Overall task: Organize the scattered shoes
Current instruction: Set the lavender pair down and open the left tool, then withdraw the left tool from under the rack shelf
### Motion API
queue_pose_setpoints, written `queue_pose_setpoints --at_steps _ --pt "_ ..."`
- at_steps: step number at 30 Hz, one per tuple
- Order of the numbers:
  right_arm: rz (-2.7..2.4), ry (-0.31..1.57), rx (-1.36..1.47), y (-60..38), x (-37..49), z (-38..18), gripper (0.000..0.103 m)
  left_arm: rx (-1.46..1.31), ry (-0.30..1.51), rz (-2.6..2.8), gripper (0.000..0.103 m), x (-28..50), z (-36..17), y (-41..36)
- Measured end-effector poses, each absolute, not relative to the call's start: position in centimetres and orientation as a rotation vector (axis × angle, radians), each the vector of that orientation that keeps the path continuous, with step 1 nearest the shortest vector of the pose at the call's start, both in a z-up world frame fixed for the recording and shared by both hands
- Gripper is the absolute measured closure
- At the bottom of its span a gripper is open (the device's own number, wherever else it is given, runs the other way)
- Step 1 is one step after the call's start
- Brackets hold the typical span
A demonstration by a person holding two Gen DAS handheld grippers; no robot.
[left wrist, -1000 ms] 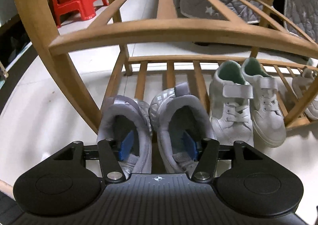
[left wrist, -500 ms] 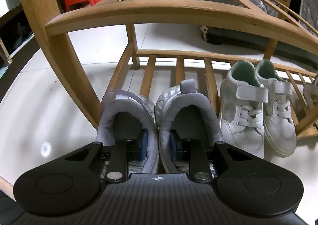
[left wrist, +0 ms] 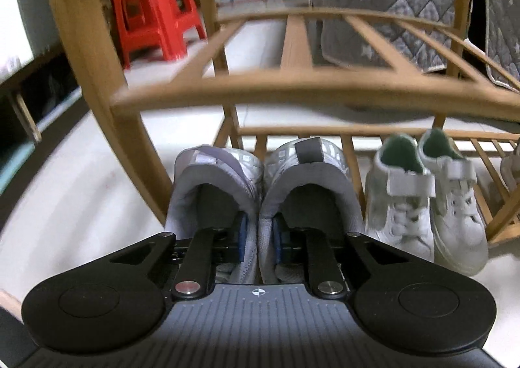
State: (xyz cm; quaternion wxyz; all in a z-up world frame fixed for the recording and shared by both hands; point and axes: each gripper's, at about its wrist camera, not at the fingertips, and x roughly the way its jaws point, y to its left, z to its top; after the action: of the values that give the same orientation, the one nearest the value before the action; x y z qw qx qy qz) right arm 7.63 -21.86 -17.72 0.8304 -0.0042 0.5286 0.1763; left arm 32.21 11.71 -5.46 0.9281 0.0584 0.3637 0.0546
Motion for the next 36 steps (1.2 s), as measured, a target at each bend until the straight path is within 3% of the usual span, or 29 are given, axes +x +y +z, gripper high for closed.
queue_pose_setpoints --at_steps 15,27,33,35,36 --pt "0.370 1.118 0.000 -21.9 7.5 -17.5 0.003 0.116 0.628 0.130 0.087 34.8 -3.4 10.0" --pt "0.361 1.114 0.016 -22.1 7.6 -17.4 0.003 0.139 0.598 0.157 0.089 38.9 -6.2 8.8" --pt "0.364 1.116 0.021 -22.2 7.5 -17.5 0.003 0.146 0.605 0.151 0.084 37.0 -7.2 9.2" --pt "0.367 1.117 0.023 -22.1 7.5 -17.5 0.003 0.142 0.602 0.149 0.074 35.7 -6.9 9.8" --pt "0.370 1.117 0.022 -22.1 7.5 -17.5 0.003 0.141 0.600 0.145 0.073 35.2 -6.8 9.9"
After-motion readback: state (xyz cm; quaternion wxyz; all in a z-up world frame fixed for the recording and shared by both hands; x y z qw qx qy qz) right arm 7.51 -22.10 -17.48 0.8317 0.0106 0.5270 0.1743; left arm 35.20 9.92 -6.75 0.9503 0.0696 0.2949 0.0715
